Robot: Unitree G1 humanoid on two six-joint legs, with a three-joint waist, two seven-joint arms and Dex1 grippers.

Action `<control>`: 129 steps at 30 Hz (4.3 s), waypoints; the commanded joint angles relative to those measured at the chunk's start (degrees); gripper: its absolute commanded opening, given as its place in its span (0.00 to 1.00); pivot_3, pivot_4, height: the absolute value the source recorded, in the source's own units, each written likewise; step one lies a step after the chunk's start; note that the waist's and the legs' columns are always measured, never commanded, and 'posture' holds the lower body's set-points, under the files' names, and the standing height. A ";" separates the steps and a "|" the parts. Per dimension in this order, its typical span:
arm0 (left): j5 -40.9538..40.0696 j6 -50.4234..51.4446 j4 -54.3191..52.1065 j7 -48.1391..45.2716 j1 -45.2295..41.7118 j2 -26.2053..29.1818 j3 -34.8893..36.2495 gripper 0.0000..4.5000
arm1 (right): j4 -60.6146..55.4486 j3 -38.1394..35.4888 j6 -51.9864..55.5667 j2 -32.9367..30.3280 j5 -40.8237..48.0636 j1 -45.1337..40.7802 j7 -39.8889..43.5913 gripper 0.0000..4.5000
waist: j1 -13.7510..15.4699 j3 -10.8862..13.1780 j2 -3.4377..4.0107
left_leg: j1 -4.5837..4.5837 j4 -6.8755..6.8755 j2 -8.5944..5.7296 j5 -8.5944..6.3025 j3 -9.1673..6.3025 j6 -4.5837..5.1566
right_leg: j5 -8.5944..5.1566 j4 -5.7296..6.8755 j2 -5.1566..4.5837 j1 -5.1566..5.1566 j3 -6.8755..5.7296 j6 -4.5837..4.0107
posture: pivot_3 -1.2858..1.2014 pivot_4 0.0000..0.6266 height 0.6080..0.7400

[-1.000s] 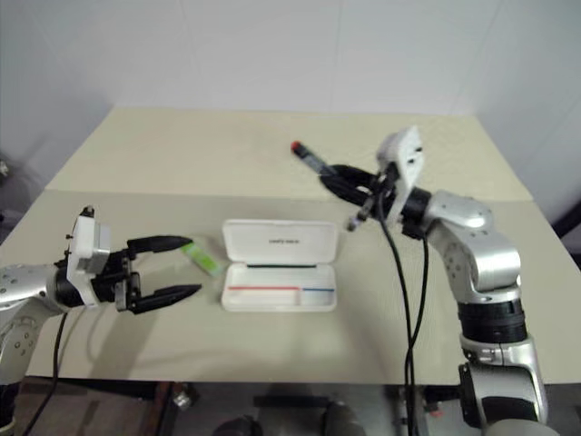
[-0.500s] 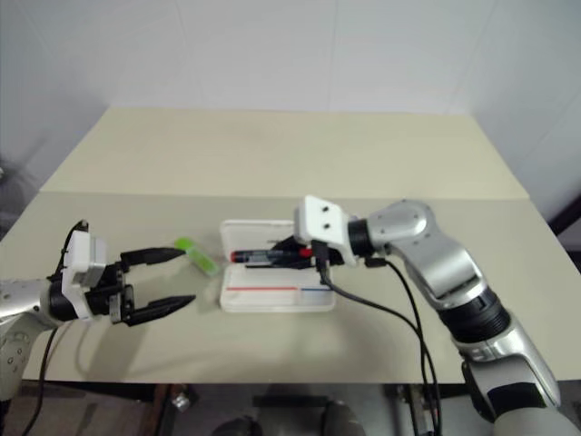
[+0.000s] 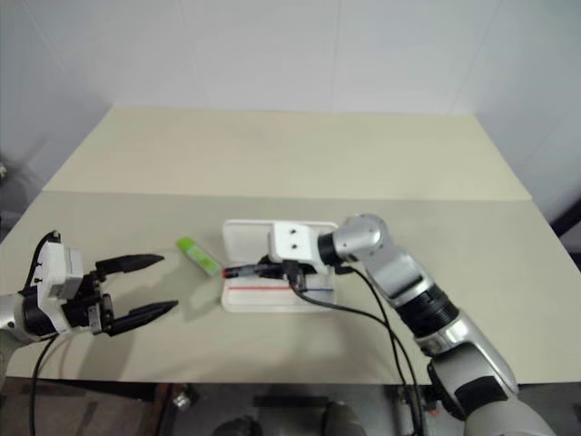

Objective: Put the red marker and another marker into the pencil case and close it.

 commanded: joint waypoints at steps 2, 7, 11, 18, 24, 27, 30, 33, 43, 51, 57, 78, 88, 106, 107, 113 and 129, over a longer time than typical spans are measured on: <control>-0.46 -0.86 -2.41 0.62 0.16 0.72 1.92 1.00 | 2.94 -0.74 -3.43 0.72 -2.39 -1.57 -0.15 0.14 | 0.00 0.00 0.00 | 0.00 0.00 0.00 -0.01 0.00 0.00 | 0.00 0.07 -0.06 0.00 -0.14 -0.01 | 0.52 0.24 1.00; -0.52 -0.93 -2.22 0.82 0.02 0.75 1.97 1.00 | 5.24 -1.48 -4.40 1.17 -3.89 -2.08 -0.12 0.14 | -0.06 0.00 0.00 | 0.00 0.00 -0.01 -0.06 0.01 0.02 | -0.03 0.09 -0.26 0.00 -0.73 -0.06 | 0.52 0.24 1.00; -0.43 -1.01 -2.03 0.96 -0.36 0.73 1.69 1.00 | 5.31 -2.13 -4.42 1.09 -3.91 -2.15 0.18 0.22 | -0.05 0.00 0.00 | 0.00 0.00 0.03 -0.11 0.00 -0.05 | -0.13 0.19 -0.31 0.00 -1.15 -0.24 | 0.52 0.24 1.00; -0.08 -1.10 -1.22 1.10 -1.77 0.76 0.52 1.00 | 1.73 -3.89 -2.36 0.18 -1.51 -1.07 2.12 0.71 | 0.07 0.00 0.01 | 0.00 0.00 0.10 -0.17 -0.01 -0.15 | -0.27 0.43 -0.36 -0.13 -1.51 -0.50 | 0.52 0.24 1.00; 0.03 -0.94 -1.19 1.36 -2.62 0.53 -0.24 1.00 | -2.90 -5.67 1.79 -0.55 1.93 0.18 3.85 0.78 | 0.08 0.00 0.01 | 0.02 0.00 0.10 -0.17 0.00 -0.15 | -0.27 0.46 -0.36 -0.13 -1.52 -0.50 | 0.52 0.24 1.00; 0.07 -0.92 -1.55 1.86 -2.76 0.25 -0.55 1.00 | -5.27 -6.41 4.10 -1.11 3.78 0.79 4.84 0.78 | 0.21 0.00 0.01 | 0.02 0.00 0.10 -0.17 0.00 -0.15 | -0.27 0.46 -0.36 -0.13 -1.53 -0.50 | 0.52 0.24 1.00; 0.32 -1.05 -2.17 2.99 -2.85 -0.27 -0.84 1.00 | -7.94 -7.66 7.19 -1.70 6.79 1.48 6.01 0.78 | 0.23 0.00 0.01 | 0.02 0.01 0.10 -0.17 -0.01 -0.15 | -0.27 0.46 -0.37 -0.14 -1.52 -0.51 | 0.52 0.24 1.00; 1.57 -1.49 -3.01 6.31 -3.12 -1.51 -1.45 1.00 | -10.88 -9.74 9.79 -2.84 11.03 2.67 7.66 0.78 | 0.32 0.00 0.01 | 0.03 0.00 0.12 -0.17 -0.02 -0.15 | -0.27 0.46 -0.37 -0.13 -1.52 -0.50 | 0.52 0.24 1.00; 8.39 -0.40 -3.54 21.83 -6.46 -6.89 -2.88 1.00 | -10.92 -15.70 10.75 -6.14 16.47 4.10 8.06 0.78 | 0.38 0.00 0.00 | 0.06 0.03 0.09 -0.18 0.01 -0.14 | -0.27 0.49 -0.38 -0.13 -1.51 -0.50 | 0.52 0.24 1.00; 9.17 7.14 -3.80 31.96 -9.16 -10.13 -3.79 1.00 | -8.86 -19.23 10.52 -7.65 16.74 3.59 5.77 0.78 | 0.41 0.00 0.00 | 0.06 0.05 0.09 -0.19 0.02 -0.13 | -0.26 0.50 -0.37 -0.12 -1.48 -0.48 | 0.52 0.24 1.00; 8.04 15.92 -3.80 39.62 -11.62 -13.12 -4.42 1.00 | -9.68 -22.61 9.85 -9.27 18.20 5.10 5.21 0.78 | 0.62 0.00 -0.01 | 0.06 0.05 0.08 -0.19 0.01 -0.13 | -0.26 0.50 -0.37 -0.11 -1.49 -0.48 | 0.52 0.24 1.00; 12.11 43.64 4.52 61.58 -30.78 -26.75 -9.98 1.00 | -9.67 -26.62 5.23 -10.73 19.28 8.89 1.32 1.00 | 1.91 0.01 -0.03 | 0.06 0.17 0.01 -0.03 0.07 -0.41 | -0.21 0.49 -0.32 -0.05 -1.50 -0.40 | 0.52 0.24 1.00; 15.04 55.32 4.41 69.57 -37.11 -34.19 -5.27 1.00 | -9.03 -26.08 4.79 -10.81 18.88 9.09 0.12 1.00 | 2.05 0.02 -0.06 | 0.05 0.21 -0.03 0.01 0.09 -0.47 | -0.20 0.47 -0.32 0.01 -1.53 -0.38 | 0.52 0.24 1.00; 20.30 61.11 23.48 65.98 -48.64 -29.88 -5.95 0.56 | -6.28 -25.39 3.12 -9.86 17.87 7.41 0.20 1.00 | 1.98 0.02 -0.06 | 0.37 0.22 -0.09 0.22 0.09 -0.64 | -0.18 0.53 -0.31 0.29 -1.69 -0.39 | 0.52 0.24 1.00; 20.56 60.69 23.77 65.92 -48.84 -29.90 -5.97 0.50 | -6.24 -25.46 3.07 -9.93 17.84 7.40 0.18 1.00 | 1.98 0.02 -0.06 | 0.37 0.22 -0.09 0.23 0.09 -0.65 | -0.18 0.54 -0.31 0.29 -1.69 -0.40 | 0.52 0.24 1.00; 21.33 59.82 23.97 65.07 -49.09 -30.09 -6.37 0.24 | -5.77 -25.54 2.67 -9.99 17.55 7.16 0.13 1.00 | 1.95 0.02 -0.06 | 0.36 0.16 -0.06 0.27 0.11 -0.74 | -0.18 0.52 -0.31 0.25 -1.69 -0.40 | 0.52 0.24 1.00; 18.59 39.81 9.10 42.17 -42.38 -13.63 -16.18 0.24 | -6.88 -30.49 4.28 -11.29 22.13 10.90 -0.11 1.00 | 1.95 0.03 -0.06 | 0.02 0.05 0.01 0.16 0.15 -0.78 | -0.18 0.34 -0.31 0.05 -1.80 -0.41 | 0.52 0.24 1.00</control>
